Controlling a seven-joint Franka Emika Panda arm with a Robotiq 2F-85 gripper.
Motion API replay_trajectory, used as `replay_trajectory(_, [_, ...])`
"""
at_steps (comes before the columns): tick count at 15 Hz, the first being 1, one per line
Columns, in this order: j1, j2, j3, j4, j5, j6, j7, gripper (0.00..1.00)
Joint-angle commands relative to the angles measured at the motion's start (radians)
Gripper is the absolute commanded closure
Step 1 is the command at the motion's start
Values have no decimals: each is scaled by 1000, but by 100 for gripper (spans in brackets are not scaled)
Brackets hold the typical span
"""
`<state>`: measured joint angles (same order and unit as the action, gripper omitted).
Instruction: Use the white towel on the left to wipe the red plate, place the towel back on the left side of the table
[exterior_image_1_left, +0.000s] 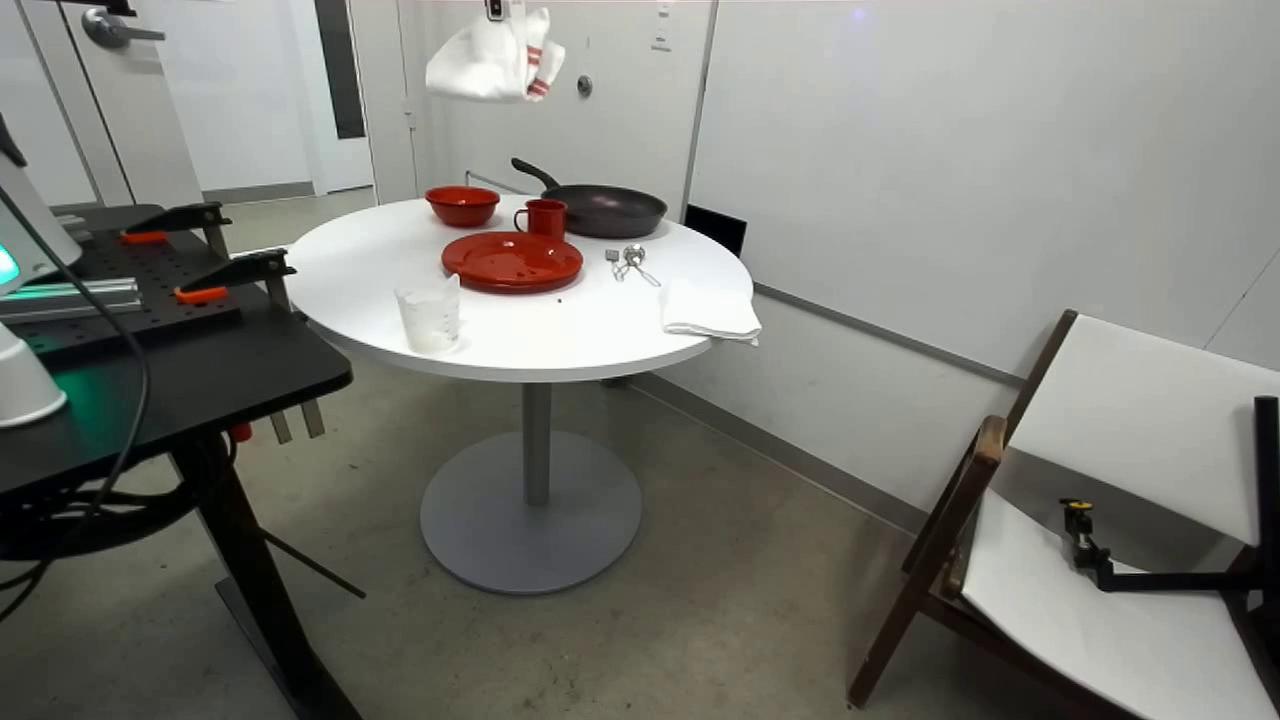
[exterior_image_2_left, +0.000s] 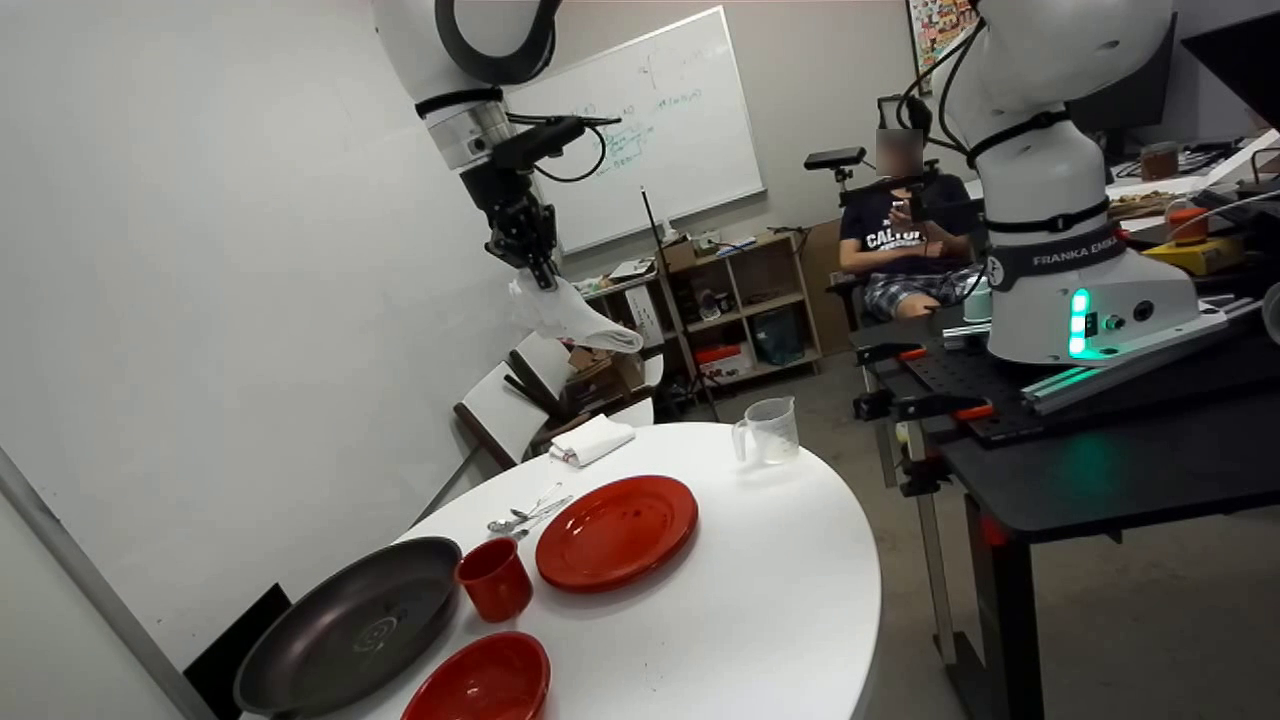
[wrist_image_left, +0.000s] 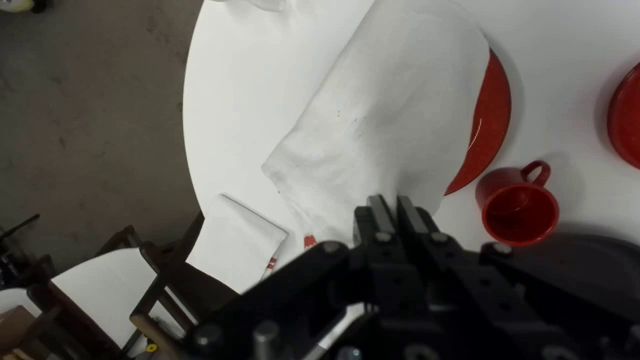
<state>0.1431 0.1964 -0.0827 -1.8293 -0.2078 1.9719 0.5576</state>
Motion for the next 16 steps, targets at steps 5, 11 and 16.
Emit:
replay_trajectory(5, [-58, -6, 4, -158, -21, 175, 183, 98])
replay_trajectory(11, [-61, 114, -5, -171, -30, 236, 259, 97])
replay_trajectory(16, [-45, 253, -10, -116, -15, 261, 262, 96])
